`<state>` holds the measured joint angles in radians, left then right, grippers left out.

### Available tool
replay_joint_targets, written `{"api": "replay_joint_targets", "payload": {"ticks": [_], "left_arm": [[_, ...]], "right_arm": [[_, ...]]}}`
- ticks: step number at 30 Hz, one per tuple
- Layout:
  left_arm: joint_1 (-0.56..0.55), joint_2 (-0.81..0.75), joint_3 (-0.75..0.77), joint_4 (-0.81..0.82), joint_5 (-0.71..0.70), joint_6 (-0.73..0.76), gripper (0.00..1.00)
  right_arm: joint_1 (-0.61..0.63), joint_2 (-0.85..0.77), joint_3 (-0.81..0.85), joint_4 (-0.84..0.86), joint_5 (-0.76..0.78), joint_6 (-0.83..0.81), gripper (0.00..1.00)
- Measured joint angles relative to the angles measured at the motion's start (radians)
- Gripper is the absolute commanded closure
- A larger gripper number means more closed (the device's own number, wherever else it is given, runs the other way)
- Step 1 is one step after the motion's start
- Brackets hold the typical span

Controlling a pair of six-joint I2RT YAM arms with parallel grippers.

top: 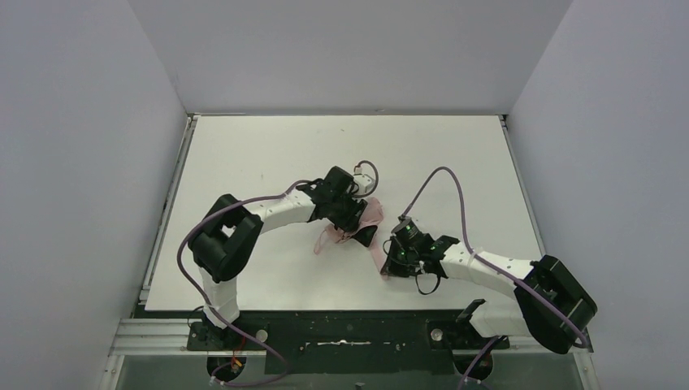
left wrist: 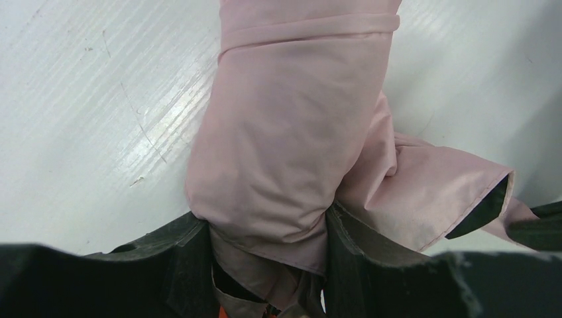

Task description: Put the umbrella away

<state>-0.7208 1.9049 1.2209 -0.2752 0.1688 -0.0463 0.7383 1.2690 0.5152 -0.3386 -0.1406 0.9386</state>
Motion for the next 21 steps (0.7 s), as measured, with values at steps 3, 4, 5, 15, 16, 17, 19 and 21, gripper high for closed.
{"api": "replay_joint_targets", "payload": {"ticks": [3, 4, 5, 15, 16, 17, 19, 21], "left_arm": [[-0.036, -0.018, -0.035, 0.052, -0.068, 0.018, 1.00], [-0.049, -0.023, -0.046, 0.071, -0.093, 0.029, 1.00], [-0.061, -0.027, -0.056, 0.089, -0.115, 0.039, 1.00], [-0.143, -0.050, -0.145, 0.268, -0.291, 0.165, 1.00], [-0.150, -0.049, -0.147, 0.275, -0.307, 0.180, 1.00], [-0.157, -0.048, -0.149, 0.281, -0.323, 0.193, 1.00], [-0.169, -0.047, -0.150, 0.289, -0.348, 0.222, 1.00], [-0.180, -0.045, -0.153, 0.298, -0.369, 0.252, 1.00]], "right_arm": [[0.000, 0.000, -0.005, 0.013, -0.013, -0.001, 0.96], [0.000, -0.001, -0.005, 0.012, -0.013, -0.003, 0.95], [0.000, -0.003, -0.005, 0.009, -0.012, -0.005, 0.93], [-0.009, -0.090, -0.008, -0.156, 0.018, -0.054, 0.73], [-0.014, -0.102, -0.008, -0.180, 0.020, -0.061, 0.71], [-0.019, -0.114, -0.008, -0.204, 0.022, -0.068, 0.67], [-0.025, -0.144, -0.006, -0.254, 0.037, -0.084, 0.62], [-0.027, -0.185, 0.006, -0.306, 0.077, -0.102, 0.56]]}}
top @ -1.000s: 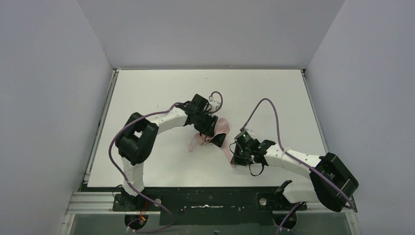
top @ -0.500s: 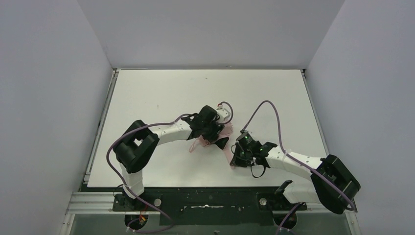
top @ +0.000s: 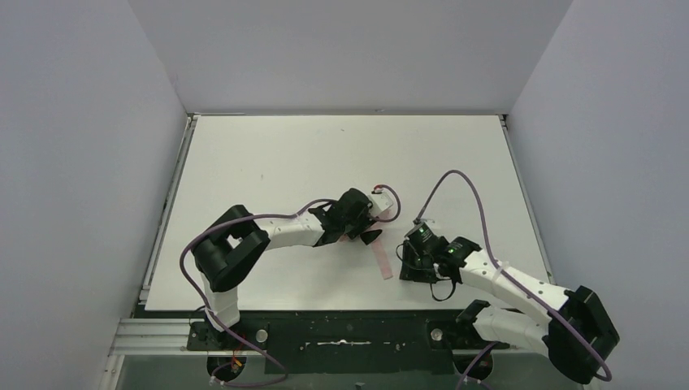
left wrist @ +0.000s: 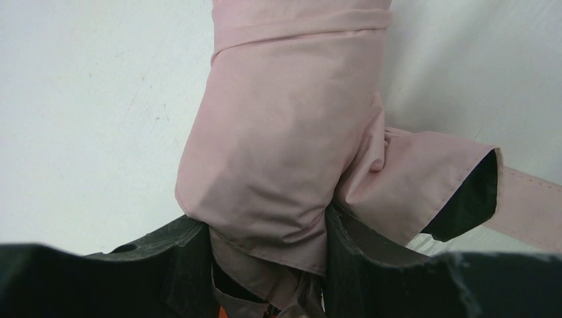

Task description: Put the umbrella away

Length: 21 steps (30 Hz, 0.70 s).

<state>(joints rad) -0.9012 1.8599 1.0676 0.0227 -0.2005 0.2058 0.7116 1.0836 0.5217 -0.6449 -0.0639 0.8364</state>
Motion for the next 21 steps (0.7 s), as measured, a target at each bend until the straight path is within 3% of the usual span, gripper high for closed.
{"api": "replay_joint_targets", "payload": {"ticks": [6, 13, 18, 21], "left_arm": [[-0.024, 0.000, -0.035, 0.069, -0.053, 0.098, 1.00], [-0.054, -0.015, -0.142, 0.252, -0.092, 0.257, 1.00], [-0.073, -0.018, -0.207, 0.367, -0.098, 0.393, 1.00], [-0.073, -0.018, -0.225, 0.400, -0.075, 0.457, 1.00]], "right_arm": [[-0.021, -0.164, 0.143, -0.080, 0.254, -0.058, 0.37], [-0.076, -0.174, 0.224, 0.101, 0.524, -0.215, 0.36], [-0.156, -0.082, 0.215, 0.322, 0.544, -0.406, 0.34], [-0.263, -0.014, 0.217, 0.430, 0.424, -0.505, 0.29]]}}
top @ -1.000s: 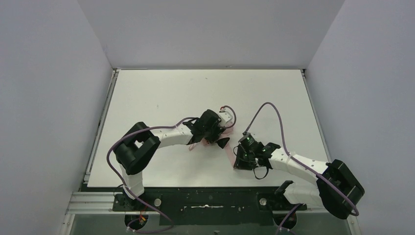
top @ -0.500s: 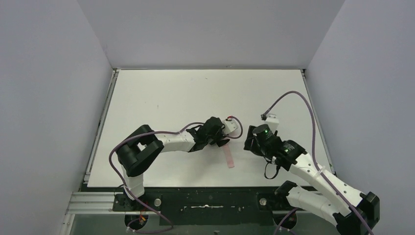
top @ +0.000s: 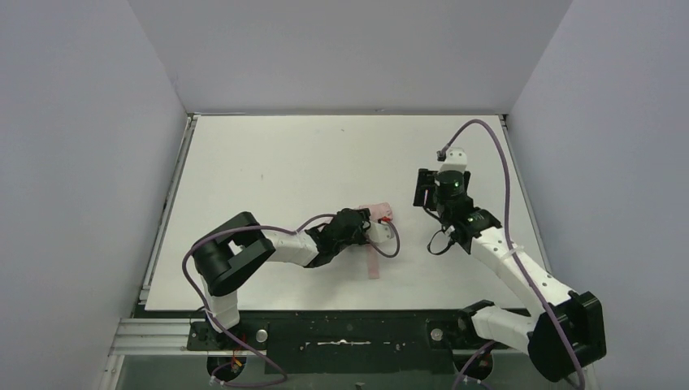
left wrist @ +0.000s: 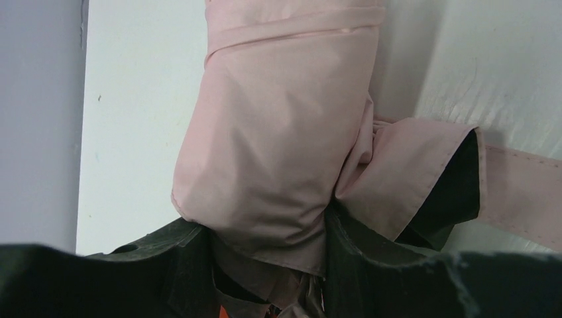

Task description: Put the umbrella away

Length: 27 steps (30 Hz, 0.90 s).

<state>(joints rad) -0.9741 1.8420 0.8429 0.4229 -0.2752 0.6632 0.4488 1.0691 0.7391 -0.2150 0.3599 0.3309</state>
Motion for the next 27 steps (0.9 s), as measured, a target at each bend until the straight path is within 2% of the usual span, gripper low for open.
{"api": "replay_joint_targets", "payload": {"ticks": [5, 10, 14, 19, 27], "left_arm": [[0.001, -0.003, -0.046, 0.073, 0.040, 0.084, 1.00], [0.001, -0.003, -0.068, 0.114, 0.067, 0.132, 1.00], [0.000, -0.004, -0.083, 0.136, 0.084, 0.159, 1.00], [-0.003, -0.006, -0.105, 0.169, 0.097, 0.188, 1.00], [-0.007, -0.006, -0.120, 0.194, 0.101, 0.219, 1.00]], "right_arm": [[-0.149, 0.129, 0.070, 0.054, -0.335, -0.145, 0.26], [-0.188, 0.264, 0.173, 0.057, -0.679, -0.315, 0.25], [-0.195, 0.402, 0.288, -0.014, -0.908, -0.499, 0.25], [-0.193, 0.566, 0.460, -0.207, -1.087, -0.698, 0.25], [-0.152, 0.631, 0.583, -0.453, -1.147, -0.967, 0.24]]}}
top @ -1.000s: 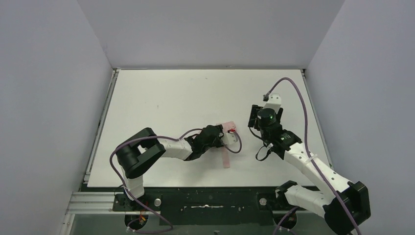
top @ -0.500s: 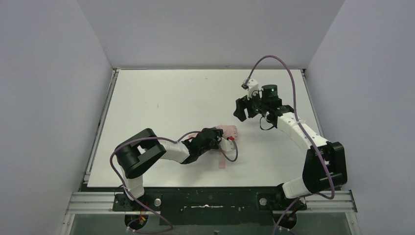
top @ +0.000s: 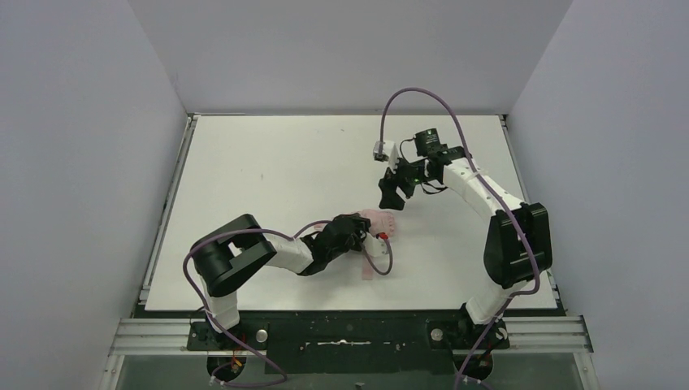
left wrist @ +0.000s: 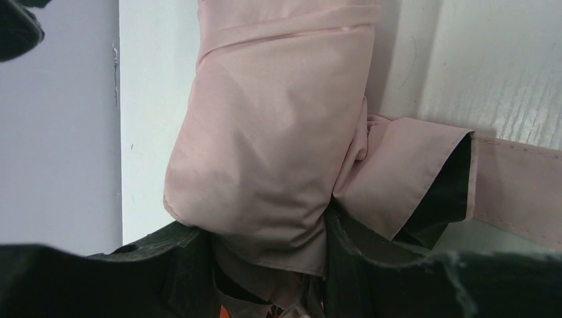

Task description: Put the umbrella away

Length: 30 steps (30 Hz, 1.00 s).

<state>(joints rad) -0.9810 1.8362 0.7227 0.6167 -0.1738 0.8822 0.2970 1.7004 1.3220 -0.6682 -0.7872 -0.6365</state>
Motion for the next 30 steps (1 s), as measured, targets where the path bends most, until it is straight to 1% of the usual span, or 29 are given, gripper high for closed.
{"api": "replay_joint_targets", "payload": {"ticks": [4, 8, 13, 22, 30], "left_arm": [[0.000, 0.000, -0.006, 0.009, 0.006, 0.015, 1.00], [-0.003, 0.000, -0.013, 0.018, 0.009, 0.026, 1.00], [-0.007, 0.000, -0.018, 0.025, 0.015, 0.041, 1.00], [-0.008, 0.000, -0.023, 0.033, 0.020, 0.050, 1.00], [-0.009, 0.000, -0.026, 0.037, 0.022, 0.056, 1.00]], "right_arm": [[0.018, 0.000, 0.008, -0.062, -0.028, -0.115, 0.24], [0.020, 0.001, 0.020, -0.117, -0.035, -0.196, 0.24], [0.034, 0.044, 0.071, -0.189, -0.040, -0.292, 0.24], [0.051, 0.151, 0.117, -0.261, -0.032, -0.371, 0.23], [0.062, 0.211, 0.138, -0.284, -0.031, -0.404, 0.24]]}}
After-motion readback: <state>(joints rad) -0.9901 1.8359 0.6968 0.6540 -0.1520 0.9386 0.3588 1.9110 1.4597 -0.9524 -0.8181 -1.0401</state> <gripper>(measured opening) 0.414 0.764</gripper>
